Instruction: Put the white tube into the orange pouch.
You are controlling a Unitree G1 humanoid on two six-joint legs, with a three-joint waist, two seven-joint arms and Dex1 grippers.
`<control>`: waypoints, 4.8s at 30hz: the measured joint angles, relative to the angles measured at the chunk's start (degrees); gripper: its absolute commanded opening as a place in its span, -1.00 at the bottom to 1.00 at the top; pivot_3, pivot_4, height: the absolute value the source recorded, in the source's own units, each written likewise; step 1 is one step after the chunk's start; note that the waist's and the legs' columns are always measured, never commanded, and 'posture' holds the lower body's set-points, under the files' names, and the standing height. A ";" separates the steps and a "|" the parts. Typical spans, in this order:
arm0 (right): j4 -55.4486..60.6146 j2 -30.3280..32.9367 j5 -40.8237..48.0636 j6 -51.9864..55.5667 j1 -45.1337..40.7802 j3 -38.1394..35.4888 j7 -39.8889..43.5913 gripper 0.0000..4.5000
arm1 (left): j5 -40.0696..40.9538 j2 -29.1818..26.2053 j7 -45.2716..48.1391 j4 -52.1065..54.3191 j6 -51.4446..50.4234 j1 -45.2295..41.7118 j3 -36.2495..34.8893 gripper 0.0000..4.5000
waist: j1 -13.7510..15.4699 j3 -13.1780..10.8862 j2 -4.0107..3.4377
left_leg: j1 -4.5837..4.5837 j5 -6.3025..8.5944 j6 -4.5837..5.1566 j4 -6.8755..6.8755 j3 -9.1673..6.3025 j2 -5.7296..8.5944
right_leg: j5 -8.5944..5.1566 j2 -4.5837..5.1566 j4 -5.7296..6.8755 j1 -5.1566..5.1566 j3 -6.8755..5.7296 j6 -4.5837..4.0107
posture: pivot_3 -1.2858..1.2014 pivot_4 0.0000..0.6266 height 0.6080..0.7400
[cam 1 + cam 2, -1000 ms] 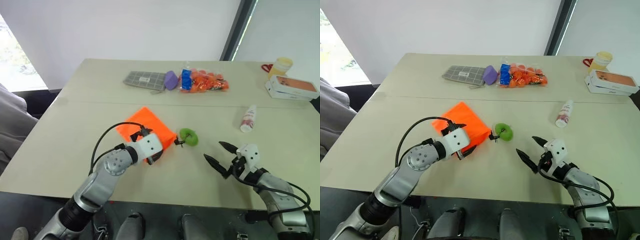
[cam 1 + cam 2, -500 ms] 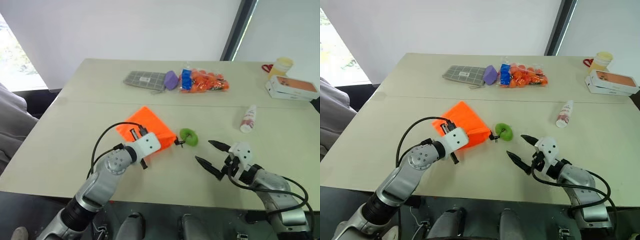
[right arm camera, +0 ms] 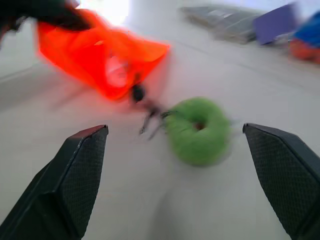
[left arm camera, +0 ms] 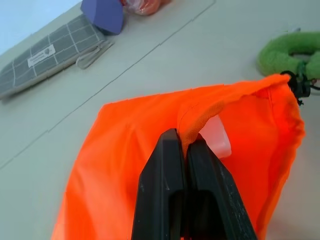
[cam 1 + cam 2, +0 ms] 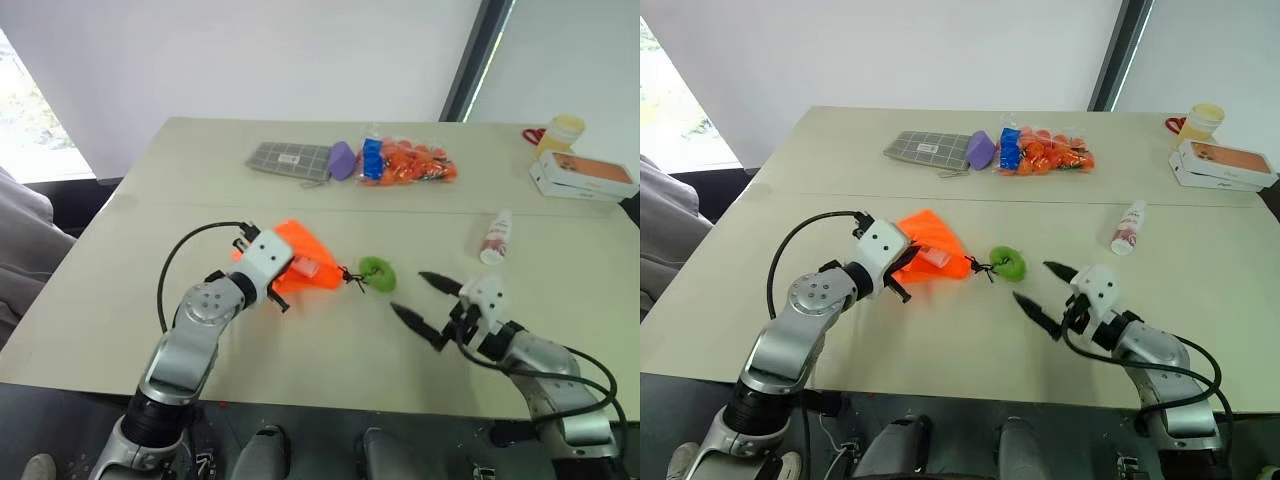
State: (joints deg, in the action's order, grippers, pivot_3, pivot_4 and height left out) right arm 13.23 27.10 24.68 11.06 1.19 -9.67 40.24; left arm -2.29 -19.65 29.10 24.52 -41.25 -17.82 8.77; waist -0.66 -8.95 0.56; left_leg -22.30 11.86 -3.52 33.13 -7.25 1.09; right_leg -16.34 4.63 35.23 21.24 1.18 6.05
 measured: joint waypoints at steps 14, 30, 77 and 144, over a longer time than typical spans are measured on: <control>-22.57 -4.48 -16.69 0.16 -17.31 -8.74 -36.13 1.00 | 7.80 0.87 -0.17 -0.50 1.12 1.61 -5.10 -1.00 | -0.09 0.06 -0.08 | 0.02 -0.03 0.00 0.00 0.02 0.01 | 0.02 -0.02 0.03 -0.01 0.02 -0.02 | 0.03 -0.52 0.76; -36.66 -8.52 -16.10 2.82 -25.70 -9.80 -44.39 0.63 | 8.10 1.74 -1.89 -1.01 1.88 1.62 -2.81 -1.00 | -0.27 0.06 -0.14 | 0.10 -0.05 0.05 0.01 0.04 0.01 | 0.03 -0.04 0.13 -0.06 0.05 0.00 | 0.03 -0.52 0.76; 10.00 0.30 -0.44 18.99 -3.81 18.41 -4.40 -0.49 | 11.98 -1.02 1.36 -2.77 5.74 -0.22 0.23 -1.00 | 0.05 -0.08 0.25 | -0.06 -0.02 0.06 -0.03 0.01 0.01 | -0.03 0.04 -0.08 0.03 -0.06 0.04 | 0.03 -0.52 0.76; -4.46 -6.07 -7.22 37.63 -20.91 14.18 -16.77 -0.09 | 21.20 -10.11 11.27 -8.53 15.22 13.14 -8.47 0.31 | -0.12 -0.03 0.17 | -0.03 -0.03 0.07 -0.08 -0.02 -0.03 | 0.03 0.03 0.01 0.11 -0.06 -0.10 | 0.03 -0.52 0.76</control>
State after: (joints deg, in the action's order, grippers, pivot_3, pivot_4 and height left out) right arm 8.78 21.03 17.46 48.69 -19.73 4.51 23.48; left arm 18.91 -29.76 40.37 15.99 -26.02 -4.68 0.30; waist -0.79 -8.98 0.73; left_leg -22.33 11.83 -3.45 33.05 -7.27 1.06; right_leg -16.31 4.66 35.23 21.35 1.12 5.95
